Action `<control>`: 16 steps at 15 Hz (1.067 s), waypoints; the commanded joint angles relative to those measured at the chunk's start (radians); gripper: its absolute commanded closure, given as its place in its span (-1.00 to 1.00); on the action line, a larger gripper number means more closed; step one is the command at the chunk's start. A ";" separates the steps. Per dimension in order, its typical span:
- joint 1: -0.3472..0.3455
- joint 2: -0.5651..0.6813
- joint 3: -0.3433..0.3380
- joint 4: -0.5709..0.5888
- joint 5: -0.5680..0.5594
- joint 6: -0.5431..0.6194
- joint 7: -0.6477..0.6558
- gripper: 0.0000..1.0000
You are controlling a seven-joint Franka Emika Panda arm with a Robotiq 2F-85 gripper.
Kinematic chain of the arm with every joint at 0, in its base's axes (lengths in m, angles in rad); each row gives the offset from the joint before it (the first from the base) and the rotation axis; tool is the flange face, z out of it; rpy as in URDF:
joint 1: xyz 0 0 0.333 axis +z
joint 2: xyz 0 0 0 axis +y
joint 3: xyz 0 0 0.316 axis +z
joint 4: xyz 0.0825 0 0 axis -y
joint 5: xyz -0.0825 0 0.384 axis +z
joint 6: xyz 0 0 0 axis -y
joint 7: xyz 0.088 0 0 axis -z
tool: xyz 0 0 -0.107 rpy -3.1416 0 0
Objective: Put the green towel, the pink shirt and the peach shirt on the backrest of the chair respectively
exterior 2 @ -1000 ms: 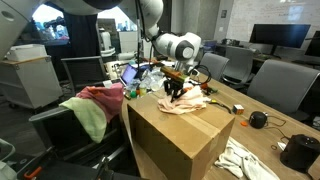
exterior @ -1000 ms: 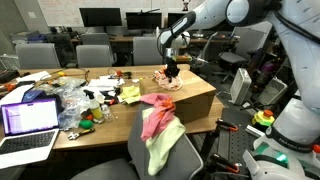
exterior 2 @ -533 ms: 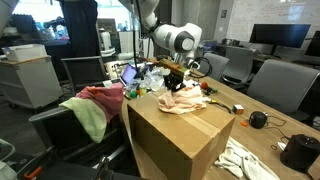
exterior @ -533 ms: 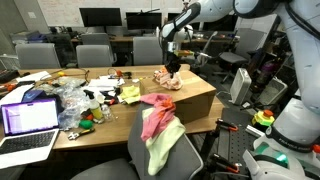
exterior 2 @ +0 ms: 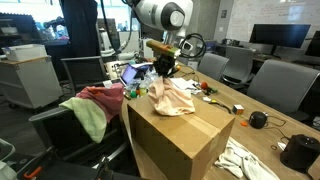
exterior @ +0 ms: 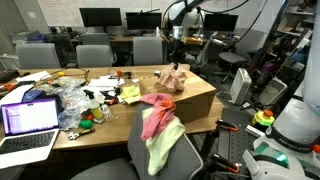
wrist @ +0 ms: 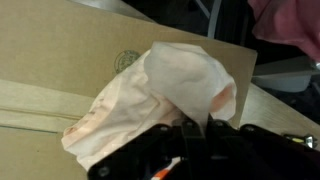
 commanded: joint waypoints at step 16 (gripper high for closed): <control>0.135 -0.656 0.005 -0.402 -0.328 -0.006 0.214 0.96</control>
